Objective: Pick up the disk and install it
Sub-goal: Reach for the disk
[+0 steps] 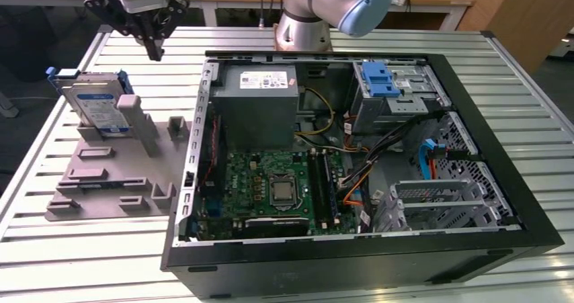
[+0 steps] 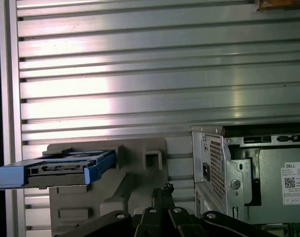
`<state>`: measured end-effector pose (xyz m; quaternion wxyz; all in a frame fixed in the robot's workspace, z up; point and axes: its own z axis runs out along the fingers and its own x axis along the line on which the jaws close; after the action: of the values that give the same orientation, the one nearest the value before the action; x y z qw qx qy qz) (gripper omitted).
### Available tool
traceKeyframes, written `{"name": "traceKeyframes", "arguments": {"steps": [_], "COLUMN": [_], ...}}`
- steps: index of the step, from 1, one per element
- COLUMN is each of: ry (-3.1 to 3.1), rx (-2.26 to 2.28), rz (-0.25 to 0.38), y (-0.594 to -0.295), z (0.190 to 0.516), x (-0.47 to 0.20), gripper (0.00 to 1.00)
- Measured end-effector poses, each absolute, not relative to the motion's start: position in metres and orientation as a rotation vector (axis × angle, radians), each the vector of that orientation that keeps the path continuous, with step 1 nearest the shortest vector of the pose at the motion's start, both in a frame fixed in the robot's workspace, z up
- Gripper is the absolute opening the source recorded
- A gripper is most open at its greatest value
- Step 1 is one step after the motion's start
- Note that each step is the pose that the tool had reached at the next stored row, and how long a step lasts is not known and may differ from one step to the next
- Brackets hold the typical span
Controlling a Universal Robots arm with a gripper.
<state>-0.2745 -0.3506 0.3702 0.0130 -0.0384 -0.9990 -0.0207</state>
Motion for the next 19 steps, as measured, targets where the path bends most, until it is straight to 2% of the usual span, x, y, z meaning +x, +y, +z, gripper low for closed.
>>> {"name": "traceKeyframes", "arguments": {"steps": [19], "ry": [-3.113], "rx": [-0.120], "rz": [-0.064], "y": [-0.3506], "z": [0.3702], "x": [-0.2811], "gripper": [0.11]}}
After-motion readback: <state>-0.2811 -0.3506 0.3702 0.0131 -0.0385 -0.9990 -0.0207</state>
